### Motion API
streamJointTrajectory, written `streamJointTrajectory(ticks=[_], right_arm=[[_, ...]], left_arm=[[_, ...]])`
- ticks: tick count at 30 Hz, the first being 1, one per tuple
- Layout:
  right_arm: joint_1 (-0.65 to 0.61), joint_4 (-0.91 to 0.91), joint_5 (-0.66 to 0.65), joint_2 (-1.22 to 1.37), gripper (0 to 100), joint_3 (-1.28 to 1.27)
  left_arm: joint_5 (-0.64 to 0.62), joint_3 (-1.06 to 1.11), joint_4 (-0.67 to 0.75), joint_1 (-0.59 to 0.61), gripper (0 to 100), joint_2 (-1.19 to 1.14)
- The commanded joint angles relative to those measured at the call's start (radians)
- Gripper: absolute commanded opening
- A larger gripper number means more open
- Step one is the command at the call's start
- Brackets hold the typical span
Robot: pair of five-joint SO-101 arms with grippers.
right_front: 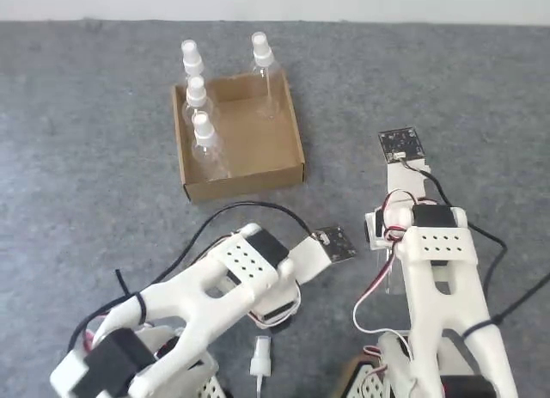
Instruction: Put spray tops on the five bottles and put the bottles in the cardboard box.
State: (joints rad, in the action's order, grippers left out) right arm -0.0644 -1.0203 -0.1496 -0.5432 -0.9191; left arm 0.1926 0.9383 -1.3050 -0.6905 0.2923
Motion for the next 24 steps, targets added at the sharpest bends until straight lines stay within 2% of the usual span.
streamJointTrajectory(ticks=[1, 9, 18, 21, 24], right_arm=[[0.015, 0.019, 0.000, -0.042, 6.3, 0.011], [0.015, 0.019, 0.000, -0.042, 6.3, 0.011], [0.016, 0.019, 0.000, -0.042, 6.4, 0.011], [0.016, 0.019, 0.000, -0.042, 6.4, 0.011], [0.016, 0.019, 0.000, -0.042, 6.4, 0.011]], left_arm=[[-0.023, 0.004, 0.044, -0.006, 20, -0.006], [-0.058, 0.004, 0.051, 0.009, 20, -0.005], [-0.064, -0.077, 0.055, 0.417, 20, 0.008], [-0.064, -0.070, 0.069, 0.476, 20, 0.061], [-0.071, -0.028, 0.084, 0.483, 20, 0.175]])
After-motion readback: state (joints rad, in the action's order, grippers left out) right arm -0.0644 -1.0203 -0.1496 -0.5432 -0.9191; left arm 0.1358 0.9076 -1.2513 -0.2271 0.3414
